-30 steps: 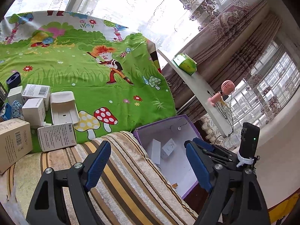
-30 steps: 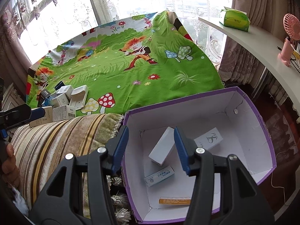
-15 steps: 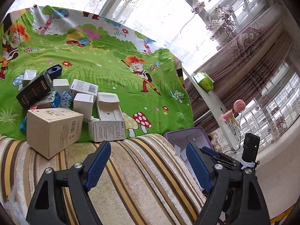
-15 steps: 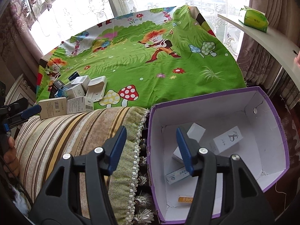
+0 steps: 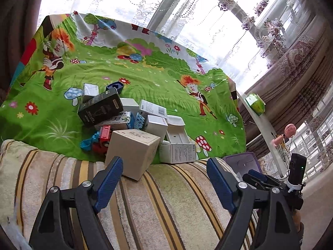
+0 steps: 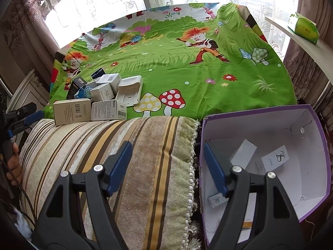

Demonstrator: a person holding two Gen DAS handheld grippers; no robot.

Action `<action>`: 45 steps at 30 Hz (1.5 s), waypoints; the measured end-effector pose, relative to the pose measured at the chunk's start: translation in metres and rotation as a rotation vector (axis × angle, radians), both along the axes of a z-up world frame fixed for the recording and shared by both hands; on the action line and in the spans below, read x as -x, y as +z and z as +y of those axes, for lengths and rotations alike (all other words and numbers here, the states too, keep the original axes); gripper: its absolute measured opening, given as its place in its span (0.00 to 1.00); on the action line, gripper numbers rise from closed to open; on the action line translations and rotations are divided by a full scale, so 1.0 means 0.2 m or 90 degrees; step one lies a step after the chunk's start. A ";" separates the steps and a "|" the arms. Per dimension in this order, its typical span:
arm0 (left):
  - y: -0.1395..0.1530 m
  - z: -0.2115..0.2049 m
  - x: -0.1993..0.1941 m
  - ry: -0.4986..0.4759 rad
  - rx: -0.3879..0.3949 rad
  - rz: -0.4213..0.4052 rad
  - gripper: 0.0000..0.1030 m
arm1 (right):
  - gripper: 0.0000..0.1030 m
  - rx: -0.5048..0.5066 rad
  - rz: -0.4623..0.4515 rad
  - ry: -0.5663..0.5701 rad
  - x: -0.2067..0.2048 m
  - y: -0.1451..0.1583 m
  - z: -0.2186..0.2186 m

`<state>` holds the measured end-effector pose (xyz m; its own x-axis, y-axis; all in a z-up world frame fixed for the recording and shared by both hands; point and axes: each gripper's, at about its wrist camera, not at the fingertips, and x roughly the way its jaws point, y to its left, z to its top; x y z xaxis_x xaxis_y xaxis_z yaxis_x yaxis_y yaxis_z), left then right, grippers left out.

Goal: Organize rigid objects
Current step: 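Move both grippers back over the pile of boxes, then grasp the beige cube box with left gripper while right grasps the white printed box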

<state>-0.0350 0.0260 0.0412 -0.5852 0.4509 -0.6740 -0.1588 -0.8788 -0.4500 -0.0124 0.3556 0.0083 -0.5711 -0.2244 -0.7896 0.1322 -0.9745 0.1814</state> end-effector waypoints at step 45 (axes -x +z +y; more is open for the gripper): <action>-0.19 -0.01 0.18 -0.041 0.068 -0.082 0.53 | 0.85 -0.099 -0.106 0.130 0.48 -0.18 -0.81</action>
<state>-0.0714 0.0248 0.0031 -0.4623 0.4071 -0.7878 -0.1637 -0.9123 -0.3754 -0.1080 0.1932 -0.0274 -0.3862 -0.1896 -0.9027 0.3088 -0.9488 0.0672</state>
